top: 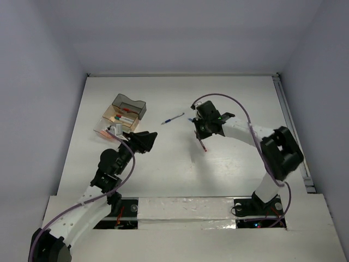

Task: Sort the stationery into containers
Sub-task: Pick up the pen from the center of the board, then close the pen cap on the pen.

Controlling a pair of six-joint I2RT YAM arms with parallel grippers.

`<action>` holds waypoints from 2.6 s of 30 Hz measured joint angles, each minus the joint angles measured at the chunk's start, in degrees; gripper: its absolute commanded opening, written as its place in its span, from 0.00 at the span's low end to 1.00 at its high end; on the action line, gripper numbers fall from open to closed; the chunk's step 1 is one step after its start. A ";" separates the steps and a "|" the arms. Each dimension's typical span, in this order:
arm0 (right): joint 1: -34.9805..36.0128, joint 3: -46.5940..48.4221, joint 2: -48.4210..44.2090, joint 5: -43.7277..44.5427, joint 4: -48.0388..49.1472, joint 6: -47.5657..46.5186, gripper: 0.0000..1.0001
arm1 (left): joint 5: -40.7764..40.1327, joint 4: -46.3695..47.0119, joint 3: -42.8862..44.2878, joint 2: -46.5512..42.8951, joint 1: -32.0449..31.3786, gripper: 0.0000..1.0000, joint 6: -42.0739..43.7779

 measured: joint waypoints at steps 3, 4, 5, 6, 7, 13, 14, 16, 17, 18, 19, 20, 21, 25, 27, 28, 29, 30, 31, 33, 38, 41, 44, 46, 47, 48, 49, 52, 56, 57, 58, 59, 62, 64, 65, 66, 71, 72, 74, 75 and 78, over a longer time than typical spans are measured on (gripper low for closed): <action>0.96 -4.52 -8.72 -2.32 4.66 2.97 0.00 | 4.31 4.24 -0.42 3.19 0.00 0.52 -0.44; 1.60 -6.19 -12.20 -3.63 7.52 4.63 0.00 | 5.92 5.79 -0.48 4.68 0.00 0.52 -0.72; 2.27 -7.56 -14.99 -4.55 10.62 6.25 0.00 | 7.63 7.30 -0.50 6.10 0.00 0.51 -0.96; 3.15 -9.27 -17.57 -5.62 14.78 8.24 0.00 | 9.20 8.79 -0.50 7.67 0.00 0.50 -1.22; 4.09 -10.67 -19.34 -6.56 18.71 10.14 0.00 | 10.88 10.45 -0.50 9.55 0.00 0.49 -1.53; 9.31 -16.37 -20.59 -7.56 34.49 17.90 0.00 | 20.50 19.37 -0.48 21.57 0.00 0.47 -3.89; 9.90 -17.07 -20.52 -7.56 36.20 18.93 0.00 | 21.68 20.44 -0.48 23.41 0.00 0.47 -4.33; 10.51 -18.01 -20.52 -7.52 39.32 20.55 0.00 | 24.11 22.45 -0.44 26.86 0.00 0.46 -5.20; 10.56 -18.14 -20.52 -7.52 40.70 21.38 0.00 | 24.94 22.91 -0.39 27.91 0.00 0.46 -5.46; 10.58 -18.29 -20.52 -7.50 42.64 22.05 0.00 | 25.68 23.39 -0.37 28.81 -0.09 0.46 -5.73; 10.73 -18.34 -20.52 -7.45 44.06 22.62 0.00 | 26.18 23.85 -0.33 29.44 -0.31 0.46 -5.81; 10.80 -18.43 -20.52 -7.32 45.68 23.28 0.00 | 26.53 24.02 -0.26 29.77 -0.39 0.46 -5.88; 10.84 -18.53 -20.52 -7.28 47.04 23.82 0.00 | 26.82 24.15 -0.17 29.90 -0.46 0.46 -5.86; 11.10 -19.02 -20.39 -7.52 51.15 26.10 0.00 | 27.30 24.79 0.46 29.92 -0.92 0.46 -5.81; 11.52 -19.04 -19.63 -7.87 53.31 26.97 0.00 | 27.39 25.14 0.76 29.92 -1.11 0.45 -5.77; 11.69 -19.04 -19.10 -8.07 53.92 27.50 0.00 | 27.41 25.31 0.81 29.94 -1.14 0.45 -5.73; 11.98 -19.04 -18.51 -8.35 54.60 27.78 0.00 | 27.41 25.31 0.81 29.94 -1.18 0.44 -5.73; 12.22 -19.04 -17.84 -8.61 54.99 28.06 0.00 | 27.39 25.29 0.81 29.94 -1.18 0.39 -5.70; 12.46 -19.04 -17.35 -8.72 55.06 28.44 0.00 | 27.36 25.27 0.81 29.92 -1.18 0.36 -5.70; 12.81 -19.08 -16.76 -9.01 55.19 28.89 0.00 | 27.26 25.20 0.81 29.83 -1.18 0.24 -5.57; 13.16 -19.41 -16.83 -9.25 56.57 29.46 0.00 | 25.16 23.87 0.81 29.68 -1.07 0.00 -5.16; 13.18 -20.24 -17.03 -9.01 56.92 29.55 0.15 | 24.79 22.49 0.81 29.33 -1.46 0.00 -5.03; 13.22 -21.05 -18.62 -7.67 55.65 29.81 0.49 | 24.68 21.33 0.81 28.33 -1.70 0.00 -4.61; 13.53 -21.18 -20.85 -5.90 52.74 28.87 0.61 | 23.93 20.28 0.81 27.02 -1.86 0.00 -4.00; 13.53 -21.22 -22.36 -4.66 50.62 28.20 0.69 | 23.45 19.76 0.81 26.32 -1.86 0.00 -3.69; 13.53 -21.24 -24.20 -3.32 48.06 27.47 0.73 | 22.91 19.17 0.83 25.53 -1.86 0.00 -3.37; 13.53 -21.24 -26.14 -1.90 45.62 26.51 0.77 | 22.43 18.56 0.92 24.90 -1.86 0.00 -3.10; 13.53 -20.87 -31.28 2.69 36.89 24.41 0.74 | 21.14 17.00 1.40 23.45 -1.86 0.00 -2.40; 13.53 -18.84 -32.17 8.11 22.86 23.32 0.43 | 20.24 15.61 1.95 22.93 -1.97 0.00 -1.55; 13.53 -18.67 -31.39 9.03 19.67 23.37 0.40 | 20.13 15.13 2.10 22.93 -1.99 0.00 -1.29; 13.53 -18.67 -30.25 9.68 16.55 23.54 0.37 | 20.09 14.73 2.21 22.93 -2.12 0.00 -1.11; 13.53 -18.67 -28.96 10.08 13.73 23.63 0.37 | 19.98 14.38 2.32 22.93 -2.34 0.00 -0.94; 13.53 -18.58 -24.22 10.21 7.41 23.30 0.46 | 19.85 13.64 2.34 22.93 -2.91 0.00 -0.48; 13.53 -17.77 -20.44 10.10 3.76 22.88 0.49 | 19.85 13.16 2.43 22.91 -3.13 0.00 -0.26; 13.53 -17.38 -18.88 10.05 2.78 22.71 0.53 | 19.80 13.03 2.43 22.80 -3.15 0.00 -0.13; 13.53 -16.85 -17.55 10.01 1.79 22.60 0.55 | 19.74 12.83 2.43 22.64 -3.23 0.00 -0.09; 13.53 -12.48 -12.22 9.77 -1.09 21.57 0.59 | 19.41 12.26 2.62 21.97 -3.37 0.00 0.15; 13.53 -11.37 -11.02 9.53 -1.18 21.42 0.59 | 19.41 12.24 2.62 21.90 -3.37 0.00 0.15; 13.53 -10.10 -9.38 9.35 -1.22 21.24 0.58 | 19.32 12.11 2.64 21.88 -3.37 0.00 0.15; 13.53 -9.88 -8.85 9.27 -1.22 21.22 0.58 | 19.21 11.96 2.64 21.86 -3.37 0.00 0.17; 13.60 -9.42 -7.45 9.22 -1.86 21.09 0.55 | 18.97 11.80 2.64 21.75 -3.37 0.00 0.17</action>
